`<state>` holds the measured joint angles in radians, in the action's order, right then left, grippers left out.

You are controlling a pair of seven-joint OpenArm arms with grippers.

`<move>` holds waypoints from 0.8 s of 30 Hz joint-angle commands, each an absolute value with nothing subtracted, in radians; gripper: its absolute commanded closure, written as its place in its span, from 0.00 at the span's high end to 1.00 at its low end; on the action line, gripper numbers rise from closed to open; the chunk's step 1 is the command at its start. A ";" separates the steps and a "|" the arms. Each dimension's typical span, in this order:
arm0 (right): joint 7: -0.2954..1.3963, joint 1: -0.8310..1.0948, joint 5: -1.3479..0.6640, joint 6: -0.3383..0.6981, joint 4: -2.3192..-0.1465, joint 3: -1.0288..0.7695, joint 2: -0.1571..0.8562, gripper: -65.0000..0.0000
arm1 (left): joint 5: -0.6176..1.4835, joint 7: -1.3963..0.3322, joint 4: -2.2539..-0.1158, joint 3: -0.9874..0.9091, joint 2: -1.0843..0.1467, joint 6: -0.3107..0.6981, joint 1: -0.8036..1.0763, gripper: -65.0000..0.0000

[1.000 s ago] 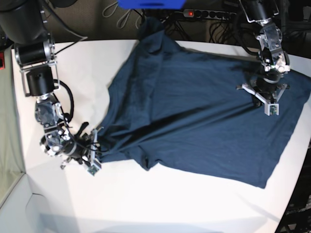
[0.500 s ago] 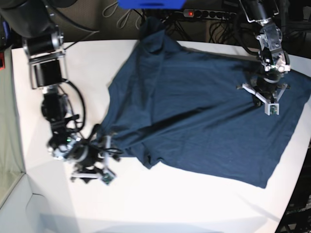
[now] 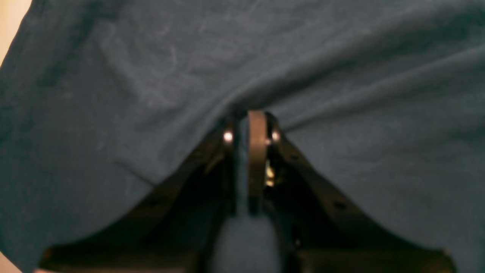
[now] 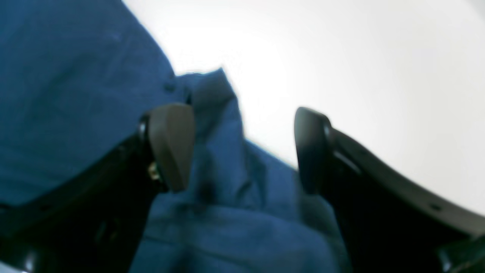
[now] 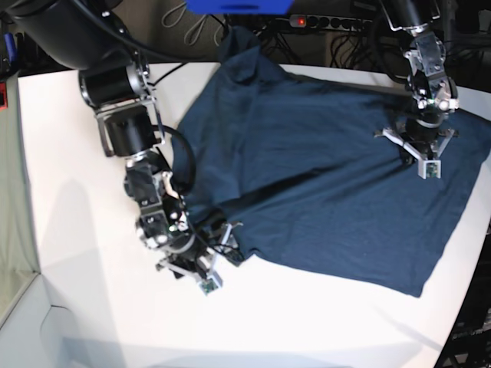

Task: Layout the t-shirt on the table in an organized manner, then fold the t-shirt properly
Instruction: 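Drag the fabric with the right gripper toward the shirt hem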

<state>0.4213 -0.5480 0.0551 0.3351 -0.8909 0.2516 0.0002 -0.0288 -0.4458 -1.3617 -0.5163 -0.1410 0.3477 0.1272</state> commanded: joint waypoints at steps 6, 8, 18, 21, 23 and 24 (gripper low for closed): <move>0.377 -0.544 0.047 0.325 -0.901 0.248 -0.021 0.64 | -0.058 -0.512 -1.359 -0.518 -0.145 0.344 0.139 0.06; 0.375 -0.535 0.047 0.325 -0.901 0.248 -0.033 0.64 | -0.058 -0.512 -1.359 -0.518 -0.145 0.344 0.139 0.06; 0.259 -0.483 0.048 0.318 -0.878 0.248 -0.059 0.63 | -0.058 -0.512 -1.359 -0.518 -0.145 0.344 0.139 0.06; 0.223 -0.483 0.048 0.318 -0.826 0.248 -0.061 0.54 | -0.058 -0.512 -1.359 -0.518 -0.145 0.344 0.139 0.06; 0.205 -0.504 0.048 0.318 -0.786 0.242 -0.061 0.46 | -0.058 -0.512 -1.359 -0.518 -0.145 0.343 0.139 0.06; 0.196 -0.513 0.048 0.318 -0.760 0.242 -0.059 0.42 | -0.058 -0.512 -1.359 -0.518 -0.145 0.343 0.139 0.06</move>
